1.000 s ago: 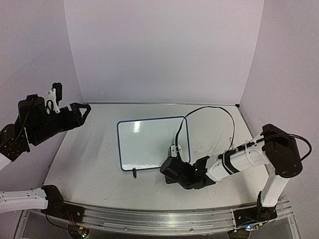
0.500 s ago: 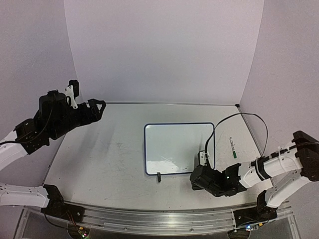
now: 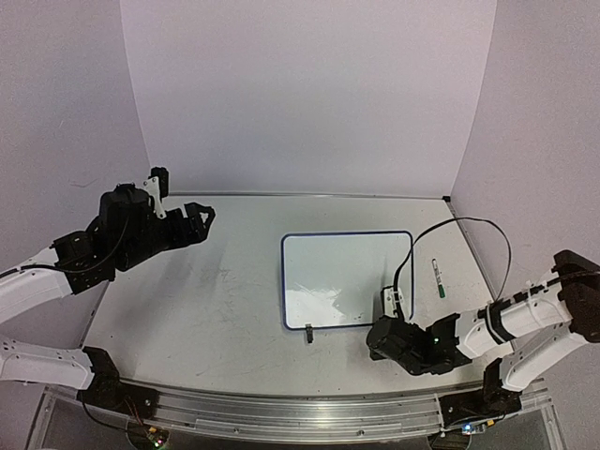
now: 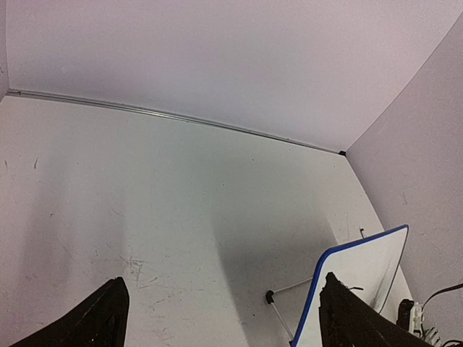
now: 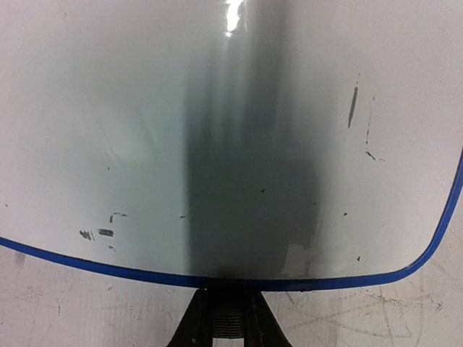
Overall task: Write a sentence on the whiteboard
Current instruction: Move the whiteboard to the center of the board.
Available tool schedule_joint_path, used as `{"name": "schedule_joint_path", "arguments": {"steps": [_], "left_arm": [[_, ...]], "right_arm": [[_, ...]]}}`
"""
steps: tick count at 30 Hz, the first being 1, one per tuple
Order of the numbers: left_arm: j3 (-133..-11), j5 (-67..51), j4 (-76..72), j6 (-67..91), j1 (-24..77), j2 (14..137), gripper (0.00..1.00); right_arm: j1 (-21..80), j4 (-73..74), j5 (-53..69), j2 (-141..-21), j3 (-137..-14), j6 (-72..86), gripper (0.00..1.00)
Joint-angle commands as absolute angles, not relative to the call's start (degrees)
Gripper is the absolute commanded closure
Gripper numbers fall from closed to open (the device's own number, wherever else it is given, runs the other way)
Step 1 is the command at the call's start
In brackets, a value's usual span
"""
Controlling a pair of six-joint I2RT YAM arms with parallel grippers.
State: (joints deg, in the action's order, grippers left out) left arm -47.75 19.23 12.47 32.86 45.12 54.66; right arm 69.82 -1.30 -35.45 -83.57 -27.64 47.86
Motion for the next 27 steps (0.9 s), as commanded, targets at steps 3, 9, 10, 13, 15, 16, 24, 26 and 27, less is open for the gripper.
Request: {"name": "schedule_joint_path", "arguments": {"steps": [3, 9, 10, 13, 15, 16, 24, 26, 27], "left_arm": [[-47.30, 17.06, 7.74, 34.71, 45.35, 54.21, 0.08], [-46.63, 15.56, 8.24, 35.37, 45.35, 54.13, 0.07], [-46.53, 15.39, 8.26, 35.54, 45.35, 54.25, 0.07], [-46.51, 14.61, 8.26, 35.74, 45.35, 54.96, 0.07], [-46.78, 13.92, 8.26, 35.40, 45.35, 55.69, 0.07], [-46.94, 13.70, 8.26, 35.15, 45.35, 56.24, 0.06], [-47.71, 11.74, 7.93, 35.08, 45.35, 60.37, 0.05], [-47.51, 11.52, 7.83, 35.55, 45.35, 60.47, 0.05], [-47.22, 11.43, 7.82, 35.85, 45.35, 60.36, 0.05]], "right_arm": [[69.52, -10.79, -38.89, -88.34, -28.68, 44.88, 1.00], [69.52, -12.26, -38.76, -90.63, -28.91, 46.12, 0.94], [69.52, -12.30, -38.88, -91.00, -28.97, 46.08, 0.92], [69.52, -11.73, -39.23, -91.17, -29.11, 46.14, 0.87], [69.64, -10.70, -38.80, -90.84, -29.51, 46.10, 0.81], [69.66, -9.61, -38.40, -90.80, -30.08, 46.07, 0.77], [71.84, -0.95, -37.50, -88.79, -34.08, 51.45, 0.34], [72.20, 0.11, -36.71, -87.50, -33.78, 53.16, 0.30], [72.36, 1.30, -36.25, -86.77, -33.53, 53.99, 0.28]]}}
